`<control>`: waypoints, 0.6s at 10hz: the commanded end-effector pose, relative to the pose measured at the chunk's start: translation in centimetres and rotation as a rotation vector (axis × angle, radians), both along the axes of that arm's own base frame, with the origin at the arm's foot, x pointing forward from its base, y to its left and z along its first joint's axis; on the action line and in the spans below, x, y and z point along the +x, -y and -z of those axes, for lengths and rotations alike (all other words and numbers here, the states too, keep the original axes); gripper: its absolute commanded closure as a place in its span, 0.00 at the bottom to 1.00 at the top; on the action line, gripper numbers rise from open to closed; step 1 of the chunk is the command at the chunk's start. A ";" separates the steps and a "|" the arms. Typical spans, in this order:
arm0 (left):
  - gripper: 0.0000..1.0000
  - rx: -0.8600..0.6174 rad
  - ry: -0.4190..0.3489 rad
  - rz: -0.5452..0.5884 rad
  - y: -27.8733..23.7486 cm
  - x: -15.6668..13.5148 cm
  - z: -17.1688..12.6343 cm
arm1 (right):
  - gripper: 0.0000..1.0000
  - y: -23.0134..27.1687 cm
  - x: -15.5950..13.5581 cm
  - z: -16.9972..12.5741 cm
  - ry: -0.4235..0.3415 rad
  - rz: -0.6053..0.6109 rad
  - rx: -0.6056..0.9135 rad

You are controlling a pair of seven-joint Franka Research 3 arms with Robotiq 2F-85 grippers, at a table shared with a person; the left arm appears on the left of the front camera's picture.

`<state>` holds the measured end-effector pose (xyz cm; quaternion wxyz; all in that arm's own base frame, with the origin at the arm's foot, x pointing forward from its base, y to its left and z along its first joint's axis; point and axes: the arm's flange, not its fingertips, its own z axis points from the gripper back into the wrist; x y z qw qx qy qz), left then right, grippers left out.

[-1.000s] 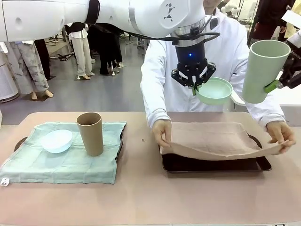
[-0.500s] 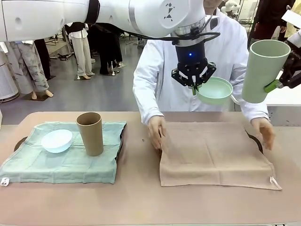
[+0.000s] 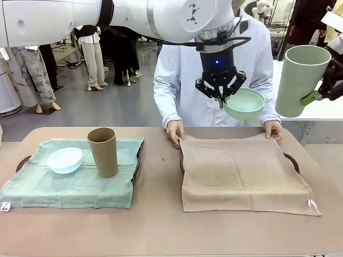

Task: Set up a tray with a mat and arrange the tableware.
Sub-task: Place the Picnic Bowl and Reusable plastic cup back onto the Handle tray in front of the human's position.

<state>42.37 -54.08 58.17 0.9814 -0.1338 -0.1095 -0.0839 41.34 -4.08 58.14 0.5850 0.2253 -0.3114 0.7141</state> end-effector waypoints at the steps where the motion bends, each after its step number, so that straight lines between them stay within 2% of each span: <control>1: 1.00 -0.004 0.002 0.014 0.0 0.0 -0.3 | 1.00 -0.2 -0.1 0.0 0.002 0.010 -0.014; 6: 1.00 -0.004 0.002 0.014 0.0 0.0 -0.3 | 1.00 -0.2 -0.1 0.0 0.002 0.010 -0.014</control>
